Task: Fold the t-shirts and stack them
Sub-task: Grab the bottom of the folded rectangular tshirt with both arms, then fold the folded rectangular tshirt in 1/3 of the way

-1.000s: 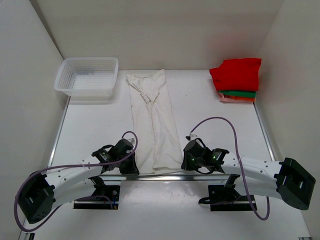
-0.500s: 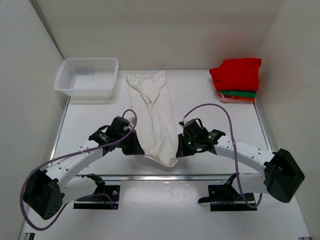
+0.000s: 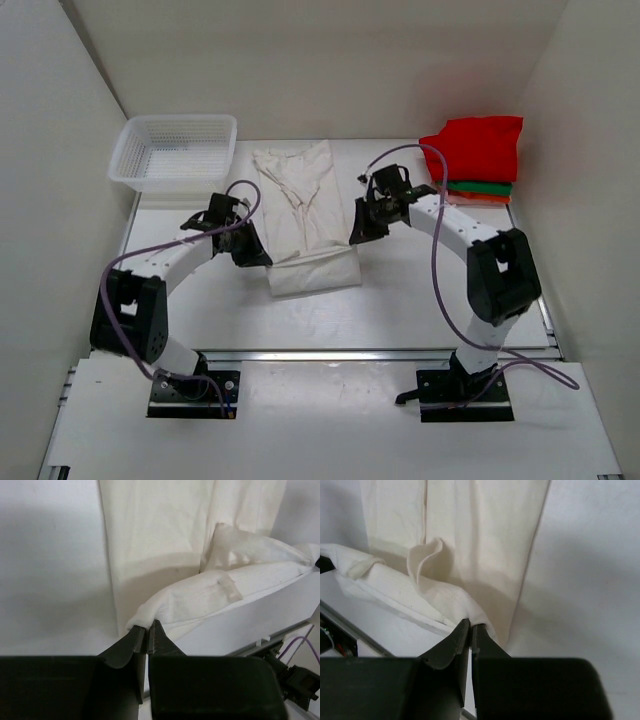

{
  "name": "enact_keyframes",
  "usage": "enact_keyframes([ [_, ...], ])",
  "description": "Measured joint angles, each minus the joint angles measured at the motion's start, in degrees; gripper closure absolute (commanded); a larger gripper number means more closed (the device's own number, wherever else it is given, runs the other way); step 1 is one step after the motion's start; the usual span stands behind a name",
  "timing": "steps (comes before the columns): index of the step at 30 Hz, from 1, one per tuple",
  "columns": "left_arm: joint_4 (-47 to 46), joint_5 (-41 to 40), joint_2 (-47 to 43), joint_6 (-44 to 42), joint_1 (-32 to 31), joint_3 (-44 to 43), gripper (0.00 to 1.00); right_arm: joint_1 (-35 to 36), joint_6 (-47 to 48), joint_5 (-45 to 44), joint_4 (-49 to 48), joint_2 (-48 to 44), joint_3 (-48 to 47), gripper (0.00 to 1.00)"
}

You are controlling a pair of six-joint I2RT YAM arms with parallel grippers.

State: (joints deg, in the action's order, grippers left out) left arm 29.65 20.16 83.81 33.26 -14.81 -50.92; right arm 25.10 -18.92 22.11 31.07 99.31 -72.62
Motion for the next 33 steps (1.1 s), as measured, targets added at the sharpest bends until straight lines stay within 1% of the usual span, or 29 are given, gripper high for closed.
enact_keyframes([
  [7,-5.2,1.0,10.9,-1.3,4.1,-9.8,0.85,-2.8,4.0,1.3,2.7,13.4,-17.5,1.0],
  [11,-7.1,1.3,17.2,-1.5,5.2,-15.8,0.86,-3.6,5.5,1.5,4.2,19.2,-25.0,0.99],
  [13,-8.6,1.5,20.0,-1.5,5.6,-17.9,0.84,-4.2,5.9,1.6,5.3,22.3,-28.8,1.0],
  [14,-9.2,1.5,21.0,-1.5,5.9,-18.5,0.79,-4.3,6.1,1.6,5.5,23.7,-30.3,1.0],
  [15,-9.7,1.6,22.0,-1.5,6.0,-18.9,0.74,-4.6,6.3,1.7,5.9,25.1,-32.0,0.97],
  [16,-10.1,1.7,23.0,-1.3,6.2,-19.5,0.72,-4.9,6.4,1.8,6.3,26.6,-33.7,0.95],
  [18,-11.0,1.7,24.8,-0.9,6.7,-20.4,0.7,-5.4,6.5,2.0,6.5,29.2,-36.4,0.93],
  [19,-12.0,1.7,25.6,-0.5,7.1,-20.5,0.66,-5.7,6.5,2.1,6.4,30.2,-37.4,0.9],
  [20,-12.6,1.7,26.0,-0.1,7.5,-20.5,0.63,-6.0,6.4,2.0,6.0,31.0,-38.2,0.84],
  [21,-13.7,1.7,26.3,0.8,8.2,-20.4,0.62,-6.2,6.1,2.1,5.0,31.4,-38.3,0.82],
  [23,-17.6,1.6,26.3,3.3,9.6,-19.6,0.62,-6.9,4.9,2.1,1.6,31.4,-37.4,0.69],
  [24,-19.8,1.4,26.0,4.4,10.3,-18.8,0.62,-7.2,3.9,2.4,-1.5,30.9,-35.9,0.66],
  [26,-24.6,0.2,24.7,7.0,11.3,-16.5,0.6,-8.2,1.2,2.9,-10.1,28.2,-29.7,0.51],
  [27,-26.6,-0.4,23.6,8.2,11.8,-14.9,0.59,-8.9,-0.5,2.9,-13.6,26.3,-25.9,0.49],
  [29,-29.4,-1.7,20.2,9.7,12.1,-11.1,0.57,-10.1,-2.6,1.7,-19.1,22.1,-18.7,0.46],
  [31,-30.3,-2.5,16.0,10.3,11.4,-7.6,0.55,-11.0,-4.1,-0.5,-20.5,18.3,-14.4,0.46],
  [33,-29.9,-3.3,11.6,9.8,9.5,-4.6,0.52,-11.5,-5.1,-3.1,-21.4,14.3,-10.8,0.46],
])
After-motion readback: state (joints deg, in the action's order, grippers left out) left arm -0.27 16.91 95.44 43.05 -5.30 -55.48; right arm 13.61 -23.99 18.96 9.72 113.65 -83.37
